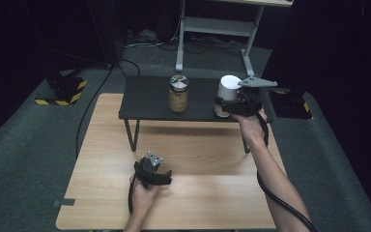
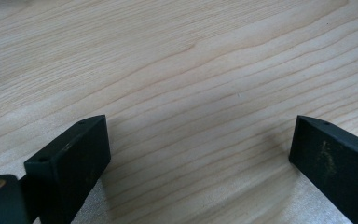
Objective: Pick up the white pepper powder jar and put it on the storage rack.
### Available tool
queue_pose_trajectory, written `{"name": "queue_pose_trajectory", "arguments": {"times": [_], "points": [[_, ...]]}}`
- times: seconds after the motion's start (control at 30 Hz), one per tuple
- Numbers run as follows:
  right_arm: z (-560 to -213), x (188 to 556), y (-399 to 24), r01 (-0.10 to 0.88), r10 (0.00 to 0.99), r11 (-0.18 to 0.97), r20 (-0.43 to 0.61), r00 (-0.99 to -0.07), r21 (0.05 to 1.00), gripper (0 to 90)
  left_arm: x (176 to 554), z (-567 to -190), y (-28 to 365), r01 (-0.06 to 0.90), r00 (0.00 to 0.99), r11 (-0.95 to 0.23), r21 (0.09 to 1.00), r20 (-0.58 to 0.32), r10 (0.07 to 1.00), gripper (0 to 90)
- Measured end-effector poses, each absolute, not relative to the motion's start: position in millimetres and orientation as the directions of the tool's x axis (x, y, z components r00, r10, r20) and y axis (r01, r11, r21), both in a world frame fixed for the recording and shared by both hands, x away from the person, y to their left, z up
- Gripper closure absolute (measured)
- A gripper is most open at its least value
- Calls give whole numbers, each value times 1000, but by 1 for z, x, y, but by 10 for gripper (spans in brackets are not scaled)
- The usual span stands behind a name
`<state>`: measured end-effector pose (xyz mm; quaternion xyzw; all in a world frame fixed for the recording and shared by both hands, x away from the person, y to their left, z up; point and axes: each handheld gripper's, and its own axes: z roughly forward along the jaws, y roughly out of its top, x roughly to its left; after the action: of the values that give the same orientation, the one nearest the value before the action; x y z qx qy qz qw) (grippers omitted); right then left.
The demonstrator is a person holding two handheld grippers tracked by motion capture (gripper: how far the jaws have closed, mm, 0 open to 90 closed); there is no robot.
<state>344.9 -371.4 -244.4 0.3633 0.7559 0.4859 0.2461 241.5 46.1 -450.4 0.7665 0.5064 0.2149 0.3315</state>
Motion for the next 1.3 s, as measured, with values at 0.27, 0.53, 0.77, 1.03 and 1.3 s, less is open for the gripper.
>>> {"name": "queue_pose_trajectory", "arguments": {"times": [0.27,0.53,0.77,1.03,1.3], "points": [[-244,351,-368,319,794,261,-15,-607,911,304,241,-450,46,634,394,-266,726,-7,919,53],[-245,354,-371,318,789,257,-8,-615,912,303,241,-450,46,634,394,-266,726,-7,919,55],[-245,354,-370,322,787,256,-4,-616,911,227,241,-451,46,634,394,-266,726,-7,919,55],[-251,355,-373,336,791,224,31,-611,915,126,241,-451,46,634,394,-266,727,-8,919,55],[-262,345,-383,312,782,214,29,-622,926,110,242,-450,46,634,396,-269,725,-5,918,56]]}}
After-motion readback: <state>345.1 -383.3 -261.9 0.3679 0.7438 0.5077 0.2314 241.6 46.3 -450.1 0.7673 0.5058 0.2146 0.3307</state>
